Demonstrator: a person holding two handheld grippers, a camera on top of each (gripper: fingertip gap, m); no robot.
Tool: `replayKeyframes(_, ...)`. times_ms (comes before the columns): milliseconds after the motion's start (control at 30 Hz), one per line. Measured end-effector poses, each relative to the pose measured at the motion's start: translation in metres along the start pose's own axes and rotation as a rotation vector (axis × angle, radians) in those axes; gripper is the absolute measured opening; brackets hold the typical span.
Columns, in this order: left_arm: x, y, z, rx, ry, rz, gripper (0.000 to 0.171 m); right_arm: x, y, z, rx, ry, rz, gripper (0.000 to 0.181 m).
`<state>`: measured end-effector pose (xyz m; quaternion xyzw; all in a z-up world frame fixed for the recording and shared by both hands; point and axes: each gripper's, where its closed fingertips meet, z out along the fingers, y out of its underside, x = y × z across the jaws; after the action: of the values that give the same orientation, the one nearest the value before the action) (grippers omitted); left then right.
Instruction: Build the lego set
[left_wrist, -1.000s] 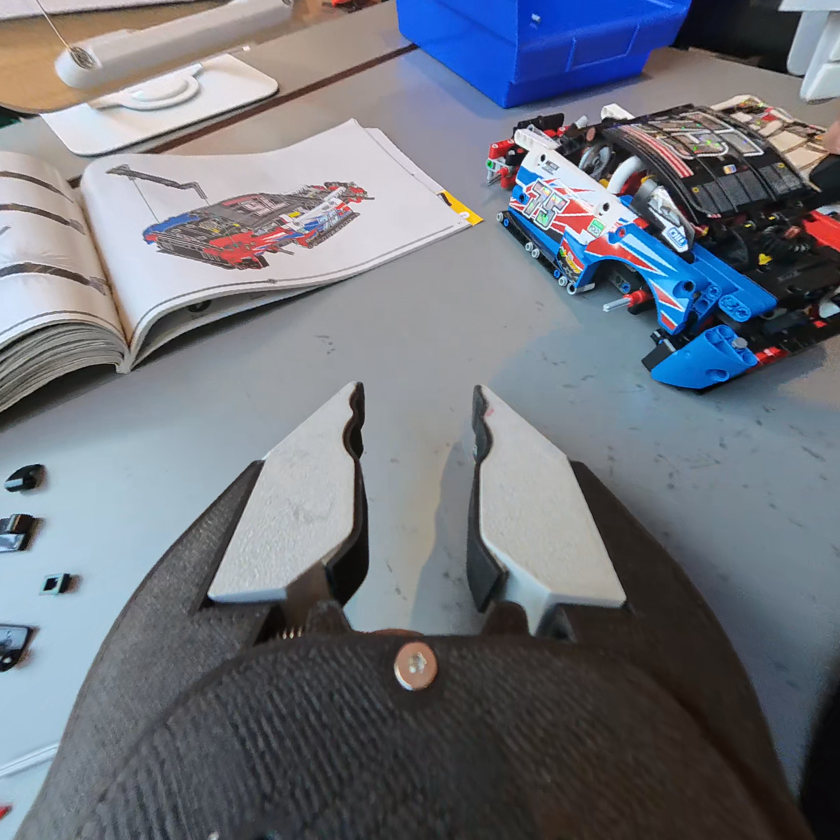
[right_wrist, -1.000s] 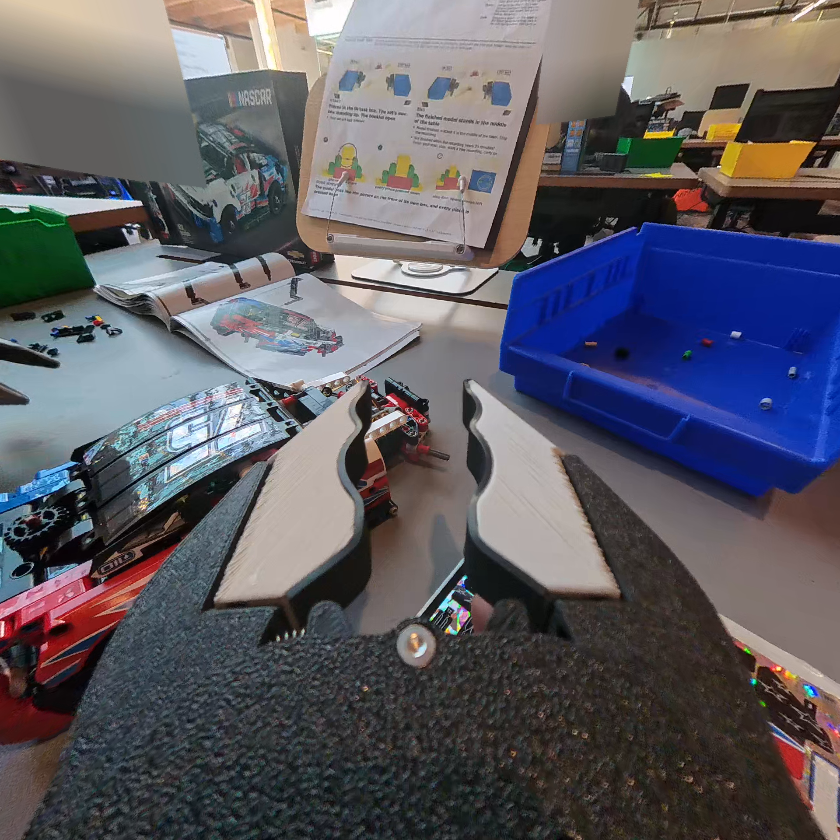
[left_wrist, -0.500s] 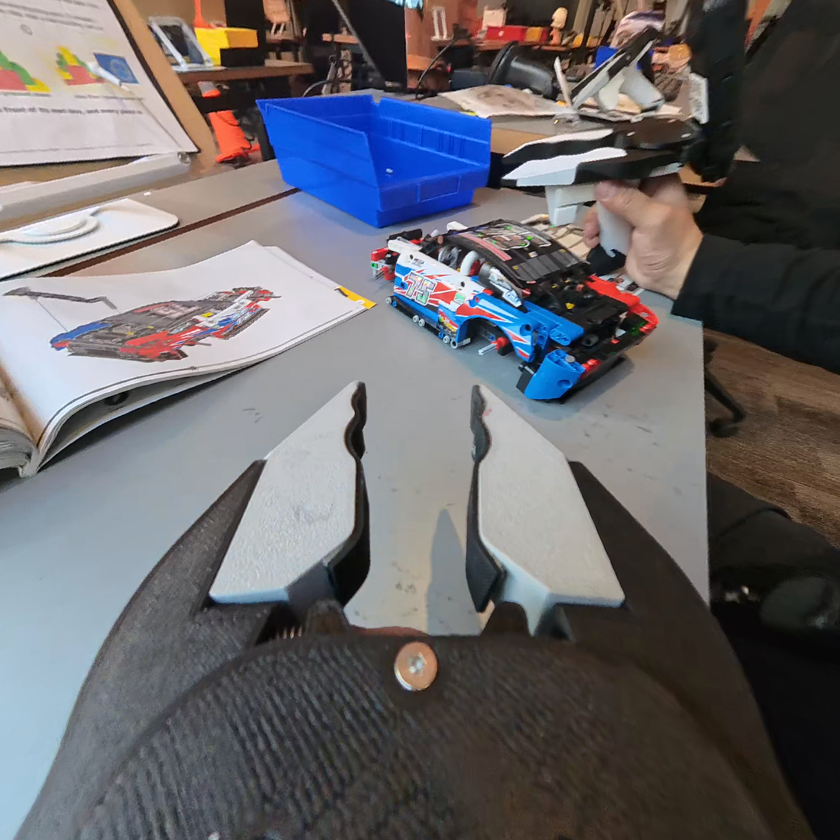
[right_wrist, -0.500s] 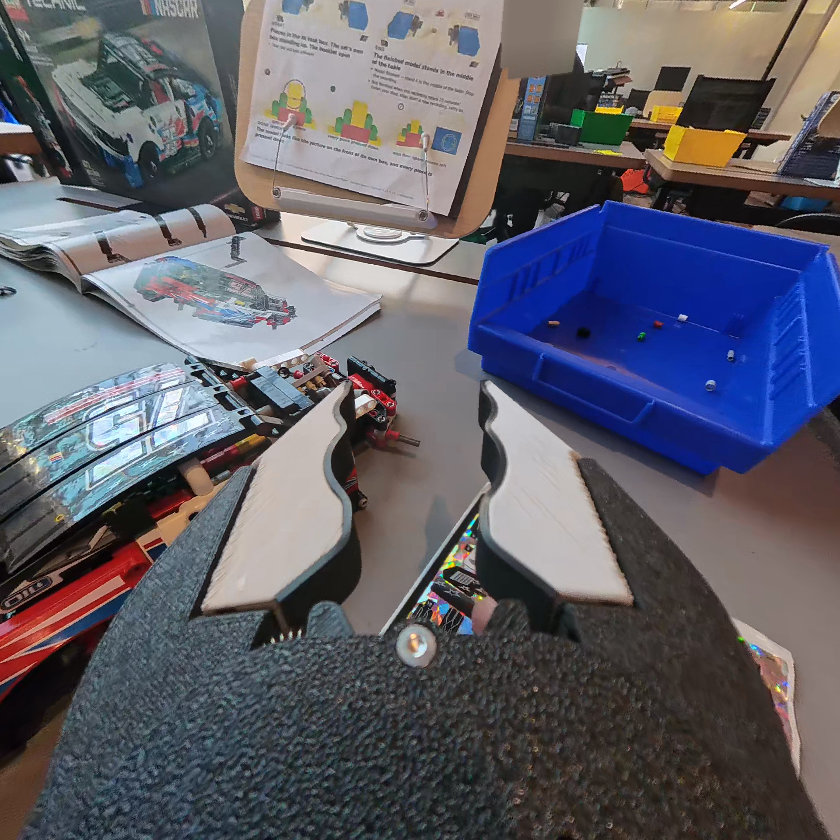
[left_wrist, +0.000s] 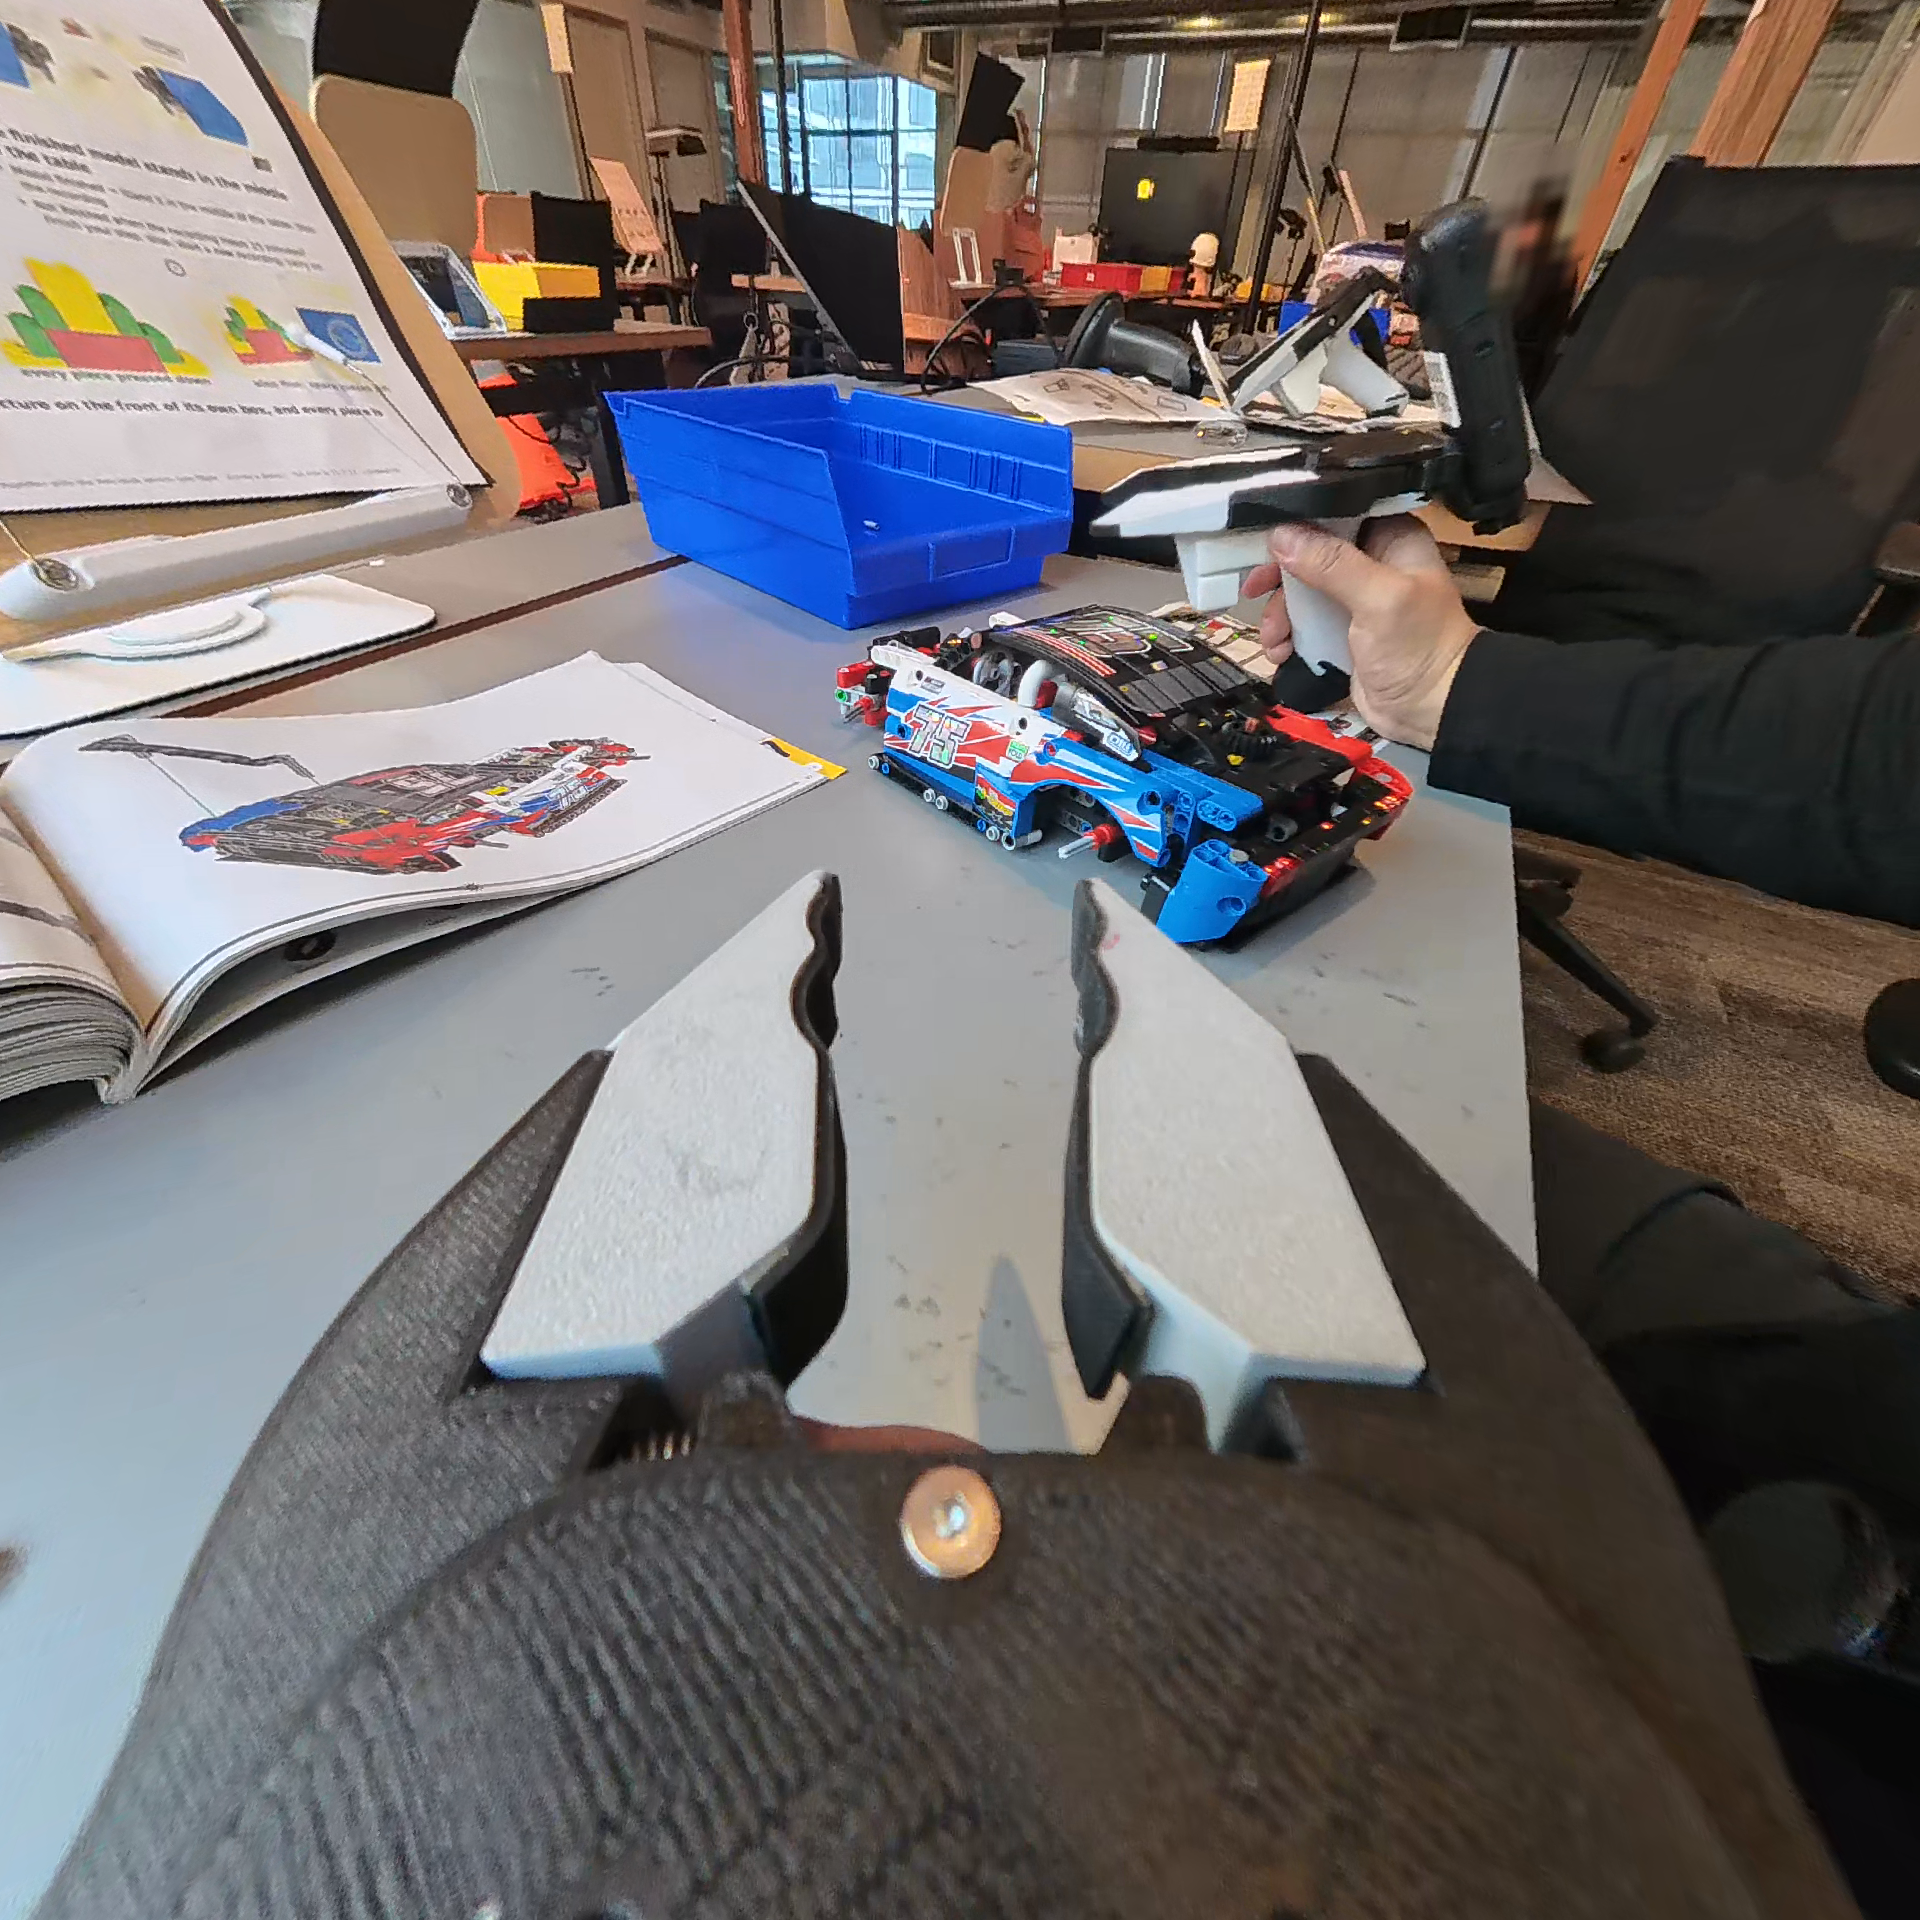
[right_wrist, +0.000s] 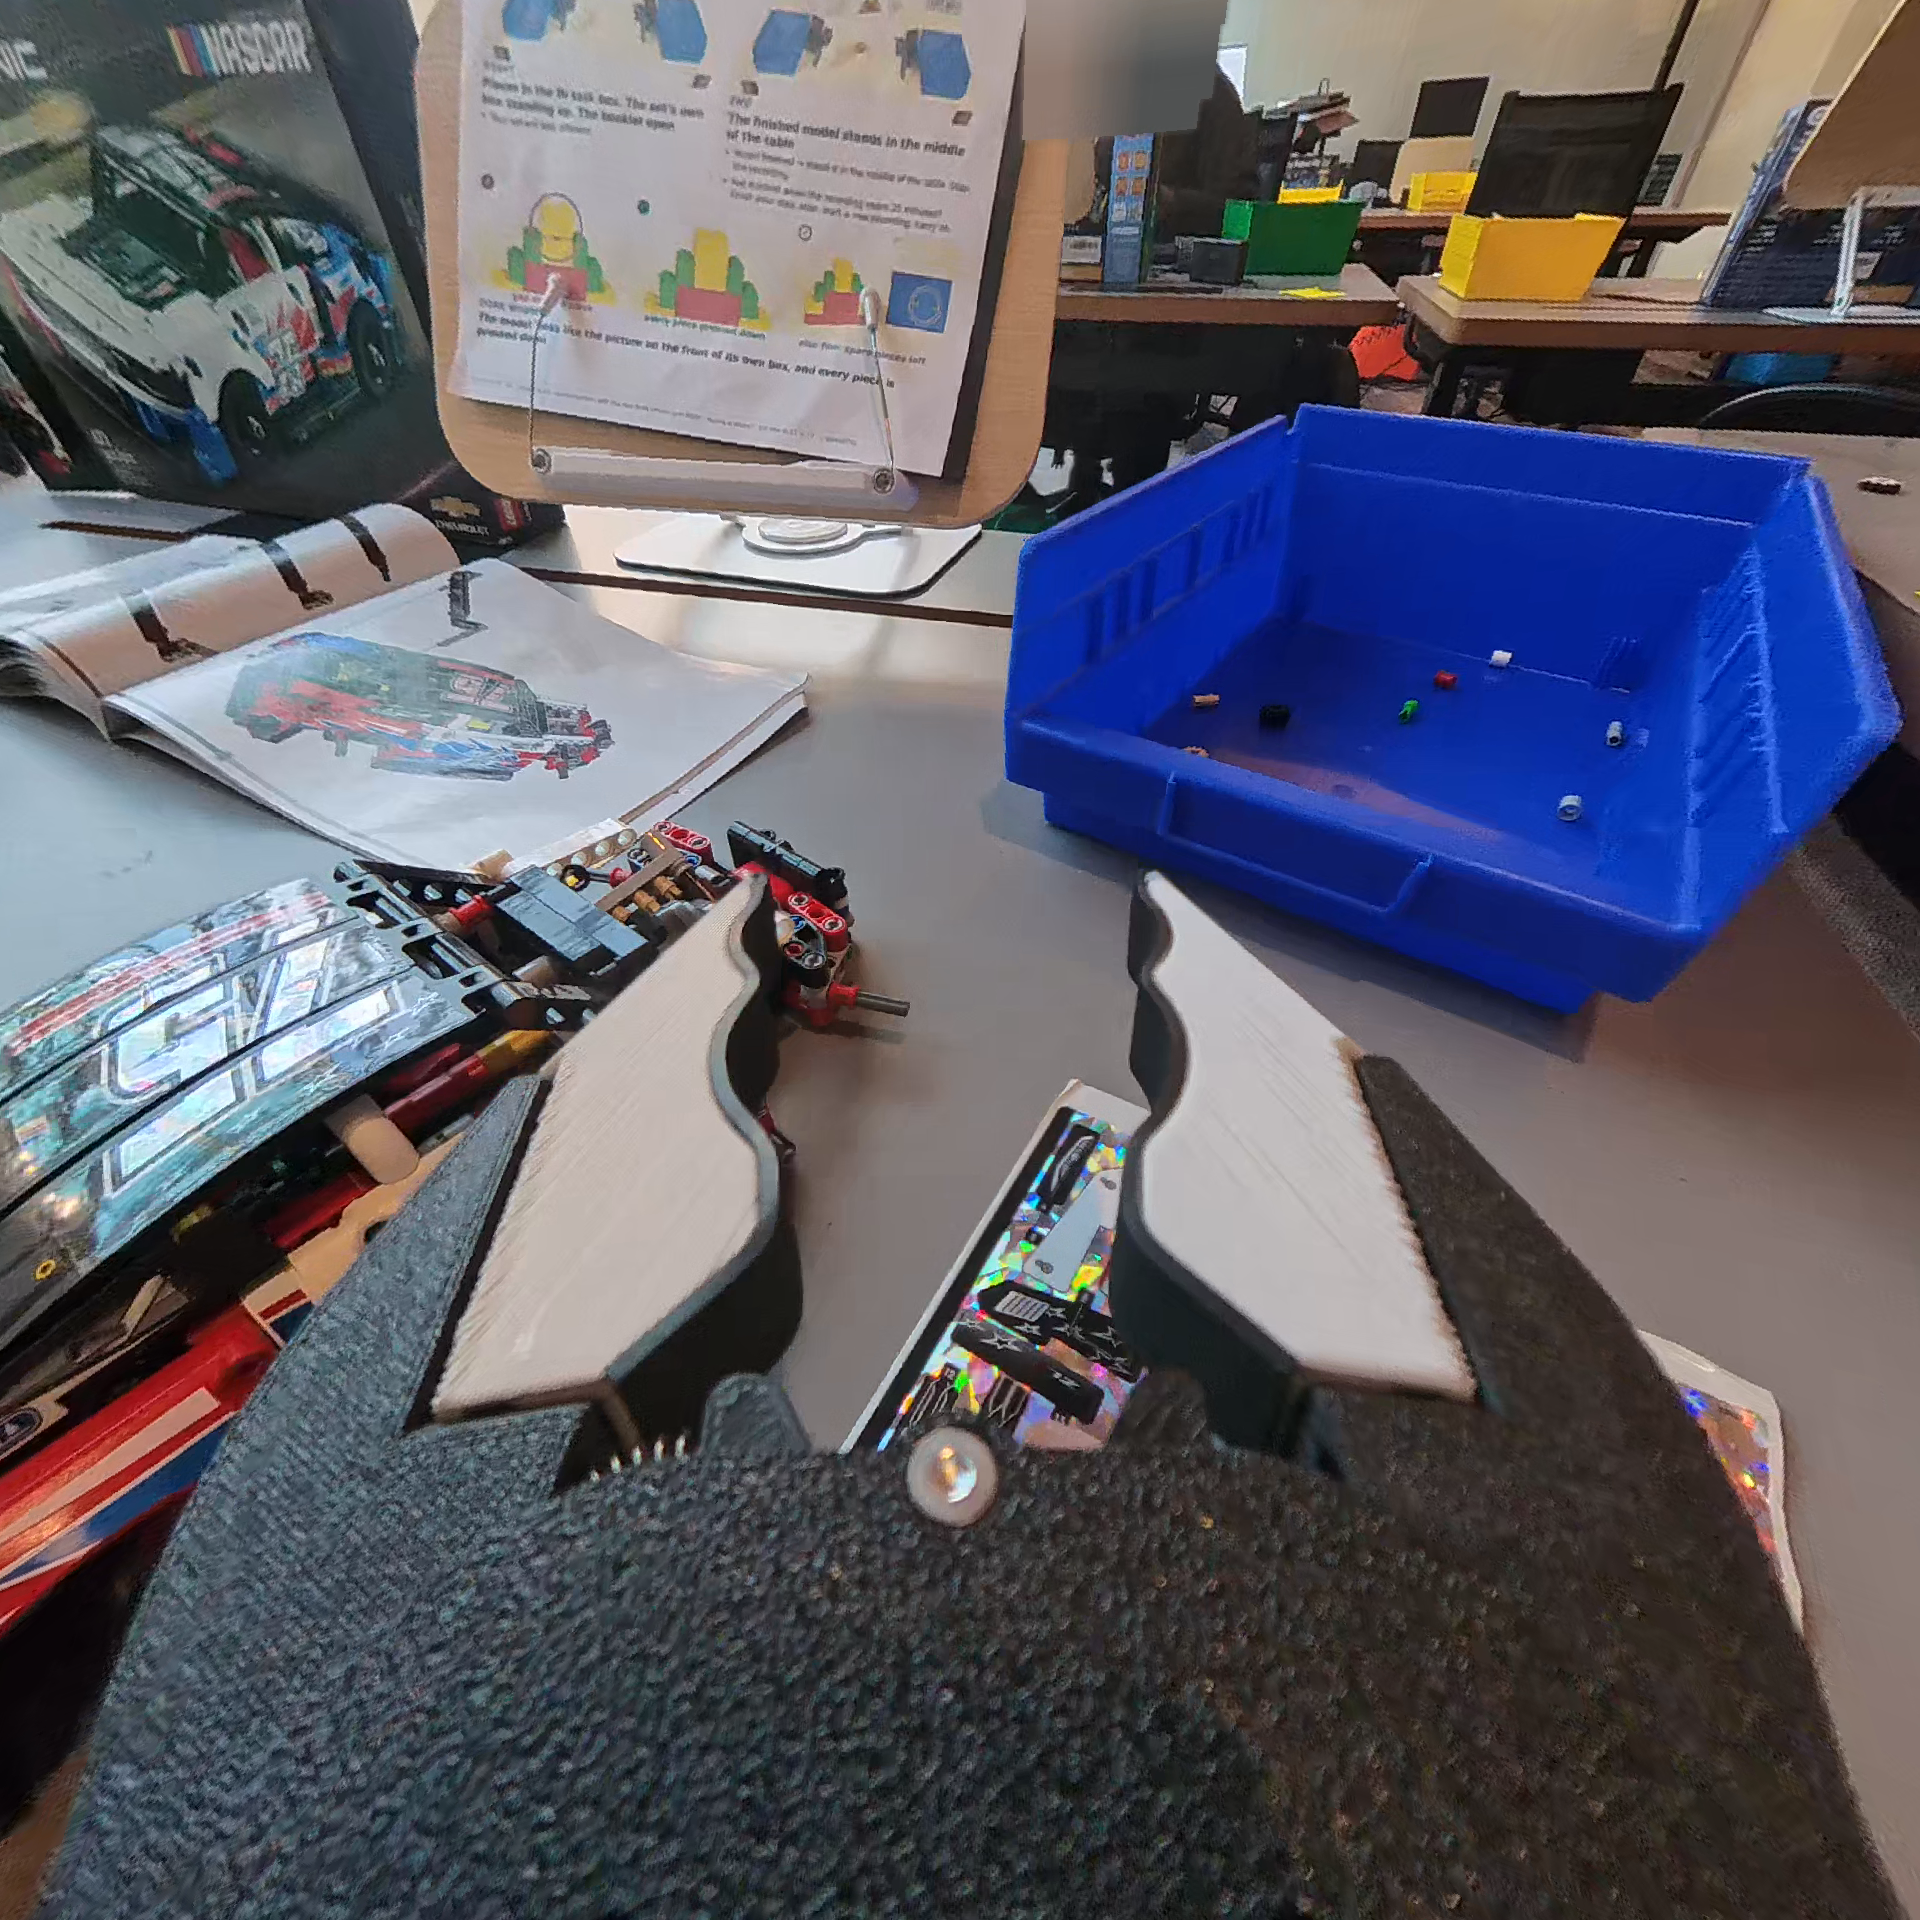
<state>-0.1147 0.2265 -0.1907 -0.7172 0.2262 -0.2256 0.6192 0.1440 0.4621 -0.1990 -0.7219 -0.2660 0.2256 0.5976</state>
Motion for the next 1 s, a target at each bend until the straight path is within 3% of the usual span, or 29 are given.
replayKeyframes(1000,0.0036,0.0064,0.0048,-0.049,0.029,0.002,0.041,-0.0041,0.0029,0.0020,-0.020,0.000,-0.039,0.067)
